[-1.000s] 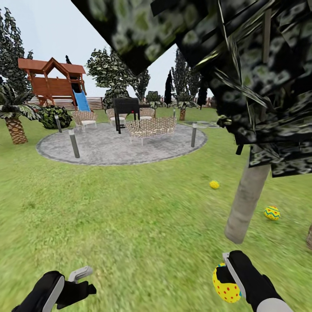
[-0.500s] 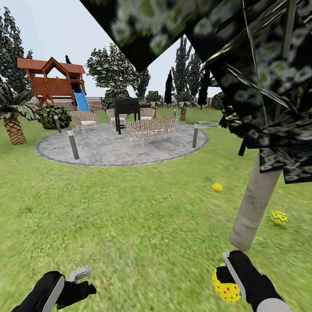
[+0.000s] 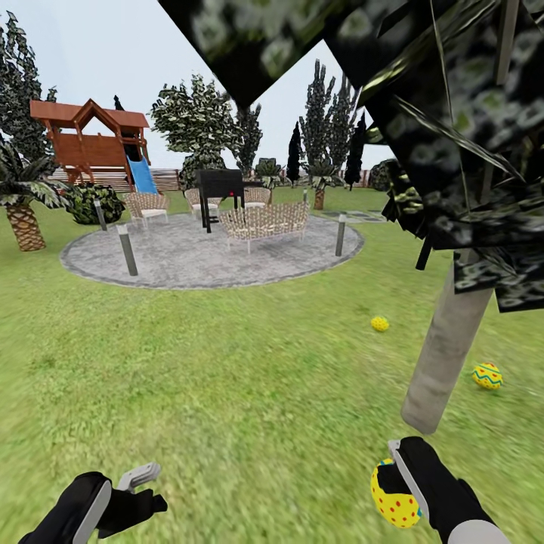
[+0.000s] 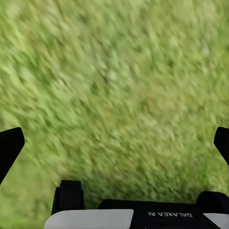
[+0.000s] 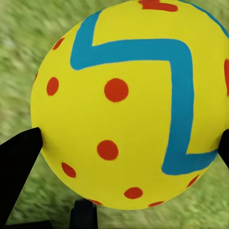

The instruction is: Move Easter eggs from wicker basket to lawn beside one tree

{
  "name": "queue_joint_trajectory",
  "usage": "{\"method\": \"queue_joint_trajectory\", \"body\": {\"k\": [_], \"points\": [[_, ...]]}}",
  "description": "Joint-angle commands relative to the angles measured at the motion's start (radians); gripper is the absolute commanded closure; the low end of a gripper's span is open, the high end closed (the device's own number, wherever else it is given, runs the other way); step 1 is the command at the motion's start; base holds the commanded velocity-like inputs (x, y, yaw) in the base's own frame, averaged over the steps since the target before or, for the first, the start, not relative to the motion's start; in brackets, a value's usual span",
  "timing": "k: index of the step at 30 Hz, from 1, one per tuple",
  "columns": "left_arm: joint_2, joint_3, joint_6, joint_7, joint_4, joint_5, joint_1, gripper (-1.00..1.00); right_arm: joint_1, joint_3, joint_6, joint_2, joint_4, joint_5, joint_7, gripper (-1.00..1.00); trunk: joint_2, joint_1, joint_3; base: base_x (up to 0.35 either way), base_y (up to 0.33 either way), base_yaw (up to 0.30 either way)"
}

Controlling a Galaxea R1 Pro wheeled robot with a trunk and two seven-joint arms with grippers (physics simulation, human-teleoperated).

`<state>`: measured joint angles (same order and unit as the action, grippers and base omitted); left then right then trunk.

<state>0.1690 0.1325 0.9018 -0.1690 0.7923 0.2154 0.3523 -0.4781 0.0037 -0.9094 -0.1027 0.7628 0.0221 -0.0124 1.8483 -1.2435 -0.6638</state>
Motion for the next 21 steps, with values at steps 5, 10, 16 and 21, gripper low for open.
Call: {"method": "queue_joint_trajectory", "body": {"k": [5,10,16,21], "points": [[0.0,0.003,0.005,-0.005,0.001,-0.002,0.001,-1.0,0.0,-0.001,-0.004,0.0,0.001,0.001,-0.001,1.0,0.036,-0.019,-0.017,0.0,0.0,0.0],[0.0,0.004,0.004,-0.004,0.001,-0.002,0.001,-1.0,-0.001,0.0,-0.005,0.0,0.001,-0.001,-0.001,1.0,0.071,-0.038,-0.032,0.0,0.0,0.0],[0.0,0.004,0.005,-0.005,0.002,-0.002,0.001,-1.0,-0.001,0.001,-0.003,0.001,0.001,-0.002,-0.001,1.0,0.113,-0.061,-0.051,0.0,0.0,0.0],[0.0,0.004,0.005,-0.005,0.002,-0.002,0.001,-1.0,0.0,0.001,-0.003,0.001,0.001,-0.002,-0.001,1.0,0.148,-0.081,-0.067,0.0,0.0,0.0]]}}
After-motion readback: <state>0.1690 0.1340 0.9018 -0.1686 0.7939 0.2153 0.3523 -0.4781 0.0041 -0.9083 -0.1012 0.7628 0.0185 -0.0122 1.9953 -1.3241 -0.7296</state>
